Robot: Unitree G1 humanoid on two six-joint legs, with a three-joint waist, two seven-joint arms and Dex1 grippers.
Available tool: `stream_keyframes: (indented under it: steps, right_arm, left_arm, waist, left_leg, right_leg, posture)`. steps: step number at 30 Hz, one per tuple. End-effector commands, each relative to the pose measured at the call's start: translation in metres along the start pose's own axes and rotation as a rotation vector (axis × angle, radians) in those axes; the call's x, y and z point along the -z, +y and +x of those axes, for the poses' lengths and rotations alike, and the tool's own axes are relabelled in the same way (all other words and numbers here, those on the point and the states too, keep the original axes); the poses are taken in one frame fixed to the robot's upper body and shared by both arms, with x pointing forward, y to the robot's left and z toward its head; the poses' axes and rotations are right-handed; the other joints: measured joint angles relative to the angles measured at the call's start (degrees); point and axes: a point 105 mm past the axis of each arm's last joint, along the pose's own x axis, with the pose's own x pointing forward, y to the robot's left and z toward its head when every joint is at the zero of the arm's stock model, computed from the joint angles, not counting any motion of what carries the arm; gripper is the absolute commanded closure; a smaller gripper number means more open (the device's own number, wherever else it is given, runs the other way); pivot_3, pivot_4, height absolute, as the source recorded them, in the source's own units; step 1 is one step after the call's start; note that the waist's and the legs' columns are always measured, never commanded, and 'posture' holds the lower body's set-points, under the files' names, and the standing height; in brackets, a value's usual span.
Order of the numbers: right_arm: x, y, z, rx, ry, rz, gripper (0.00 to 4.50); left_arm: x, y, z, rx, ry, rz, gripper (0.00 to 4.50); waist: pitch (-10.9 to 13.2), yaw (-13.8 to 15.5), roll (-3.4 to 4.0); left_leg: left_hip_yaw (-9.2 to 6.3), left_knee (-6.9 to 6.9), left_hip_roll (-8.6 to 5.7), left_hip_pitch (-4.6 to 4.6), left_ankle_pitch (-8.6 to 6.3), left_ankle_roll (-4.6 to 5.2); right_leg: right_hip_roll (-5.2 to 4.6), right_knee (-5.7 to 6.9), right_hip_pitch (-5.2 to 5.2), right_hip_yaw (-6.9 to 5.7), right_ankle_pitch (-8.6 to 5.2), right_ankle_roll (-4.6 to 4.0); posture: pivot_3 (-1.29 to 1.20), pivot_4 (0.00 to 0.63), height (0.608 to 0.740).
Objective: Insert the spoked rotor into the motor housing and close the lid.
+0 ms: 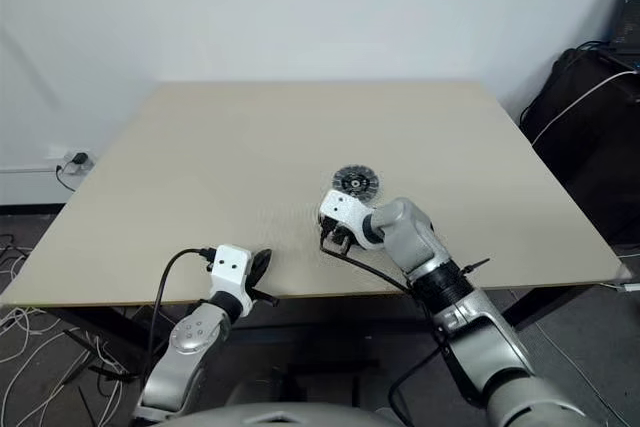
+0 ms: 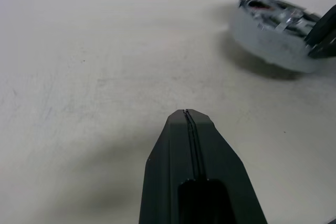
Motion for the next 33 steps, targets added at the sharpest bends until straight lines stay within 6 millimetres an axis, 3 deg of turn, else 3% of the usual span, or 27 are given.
stream_keyframes:
  steps: [1,9,17,21,22,25,28,33]
  right_arm:
    - [-0.020,0.006,-0.017,0.027,-0.072,0.118,4.42]
    - [-0.029,0.022,-0.012,0.001,-0.077,0.405,4.42]
    - [-0.031,0.007,0.017,0.118,-0.089,0.560,4.42]
    - [-0.043,0.009,0.028,0.102,-0.125,0.597,4.42]
    - [-0.050,0.013,0.028,0.072,-0.140,0.608,4.07]
    - [-0.072,0.024,0.025,-0.013,-0.208,0.585,3.26]
    - [-0.088,0.030,0.015,-0.081,-0.256,0.478,3.26]
    - [-0.092,0.023,0.001,-0.076,-0.271,0.372,3.26]
  left_arm:
    - [-0.007,-0.003,0.002,0.012,-0.034,-0.002,4.50]
    - [-0.008,-0.006,0.004,0.032,-0.034,0.003,4.50]
    - [-0.008,-0.006,0.004,0.032,-0.034,0.003,4.50]
    - [-0.008,-0.003,0.003,0.023,-0.036,0.003,4.50]
    - [-0.008,-0.003,0.002,0.022,-0.035,0.004,4.50]
    - [-0.008,-0.003,0.002,0.020,-0.035,0.004,4.50]
    - [-0.008,-0.002,0.003,0.018,-0.036,0.004,4.50]
    - [-0.008,-0.002,0.003,0.015,-0.038,0.001,4.50]
  waist:
    - [0.00,-0.04,0.00]
    - [0.00,-0.12,0.00]
    - [0.00,-0.29,0.00]
    - [-0.02,-0.45,-0.04]
    - [-0.02,-0.59,-0.03]
    - [-0.02,-1.08,-0.02]
    - [0.00,-1.52,0.01]
    - [-0.02,-1.56,-0.02]
  left_leg:
    - [0.00,0.01,0.00,0.02,0.00,0.00]
    - [-0.03,0.03,-0.01,0.05,0.00,0.00]
    - [0.00,0.03,-0.06,0.07,0.00,0.00]
    - [0.02,0.04,-0.05,0.16,0.00,0.00]
    - [0.02,0.04,-0.05,0.19,0.00,0.01]
    - [0.02,0.04,-0.01,0.20,0.00,0.01]
    - [-0.04,0.01,0.03,0.20,0.00,0.00]
    - [-0.02,0.01,0.01,0.16,0.00,0.01]
  right_leg:
    - [0.00,0.00,-0.01,-0.02,0.00,0.00]
    - [0.00,0.00,0.01,-0.08,0.01,0.03]
    - [0.22,-0.01,0.06,-0.09,0.04,0.09]
    - [0.19,-0.01,0.15,-0.08,0.09,0.18]
    - [0.16,-0.01,0.17,-0.08,0.10,0.22]
    - [-0.02,0.00,0.16,-0.10,0.06,0.41]
    - [-0.02,0.00,0.15,-0.15,0.05,0.40]
    - [-0.02,-0.08,0.15,-0.14,0.12,0.18]
  posture:
    - [0.00,0.000,0.740]
    - [0.00,0.000,0.740]
    - [0.00,0.000,0.740]
    - [0.00,0.000,0.740]
    - [0.00,0.000,0.740]
    - [0.00,0.000,0.740]
    - [0.00,0.000,0.740]
    - [0.00,0.000,0.740]
